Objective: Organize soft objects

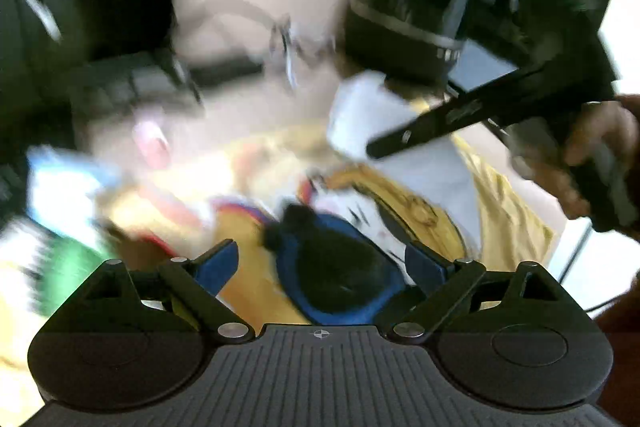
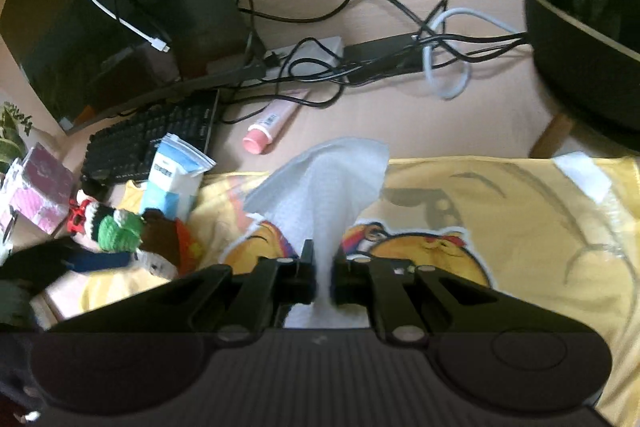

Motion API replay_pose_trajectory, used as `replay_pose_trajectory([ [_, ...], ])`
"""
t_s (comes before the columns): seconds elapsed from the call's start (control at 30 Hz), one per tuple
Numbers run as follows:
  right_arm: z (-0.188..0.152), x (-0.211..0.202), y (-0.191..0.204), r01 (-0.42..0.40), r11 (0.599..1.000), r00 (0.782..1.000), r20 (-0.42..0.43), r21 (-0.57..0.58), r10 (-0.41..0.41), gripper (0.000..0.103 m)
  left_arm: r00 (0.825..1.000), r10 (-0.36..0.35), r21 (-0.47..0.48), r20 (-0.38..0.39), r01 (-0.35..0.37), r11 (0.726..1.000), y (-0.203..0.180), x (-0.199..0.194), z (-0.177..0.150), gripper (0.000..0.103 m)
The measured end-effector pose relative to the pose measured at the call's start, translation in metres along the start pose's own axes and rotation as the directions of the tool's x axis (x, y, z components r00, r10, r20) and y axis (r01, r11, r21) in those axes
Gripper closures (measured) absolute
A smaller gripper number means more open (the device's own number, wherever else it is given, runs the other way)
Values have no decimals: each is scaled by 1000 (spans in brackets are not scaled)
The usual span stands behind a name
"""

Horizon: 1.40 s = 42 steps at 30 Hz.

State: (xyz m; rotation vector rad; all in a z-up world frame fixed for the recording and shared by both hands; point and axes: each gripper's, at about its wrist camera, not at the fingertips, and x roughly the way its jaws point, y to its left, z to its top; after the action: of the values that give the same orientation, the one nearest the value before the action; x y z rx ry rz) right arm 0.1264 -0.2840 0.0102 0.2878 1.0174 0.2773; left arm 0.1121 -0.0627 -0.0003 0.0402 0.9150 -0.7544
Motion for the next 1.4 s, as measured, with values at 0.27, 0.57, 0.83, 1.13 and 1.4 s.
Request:
replay_pose_trajectory([
  [0.27,-22,51,18,-253,964,963,-116,-85,243,96,990,93,30,-110,-90,995,-32,52,-30,9],
  [0.57,-13,70,-9,-118,974,987,-130,-196,93,97,991,124,-183,-57,-132,974,-26,52,-42,9],
  [0.83,-11,58,-25,-108,983,990,-111,-150,92,97,995,104,-488,-1,-92,868,-20,34,-54,2],
  [1.13,-21,32,9,-201,971,978,-90,-127,190,97,978,-177,-392,-109,122,912,-33,16,-61,0],
  [1.4,-33,20,10,-120,992,989,-80,47,123,97,965,-262,-541,31,236,807,9,-30,-71,0],
])
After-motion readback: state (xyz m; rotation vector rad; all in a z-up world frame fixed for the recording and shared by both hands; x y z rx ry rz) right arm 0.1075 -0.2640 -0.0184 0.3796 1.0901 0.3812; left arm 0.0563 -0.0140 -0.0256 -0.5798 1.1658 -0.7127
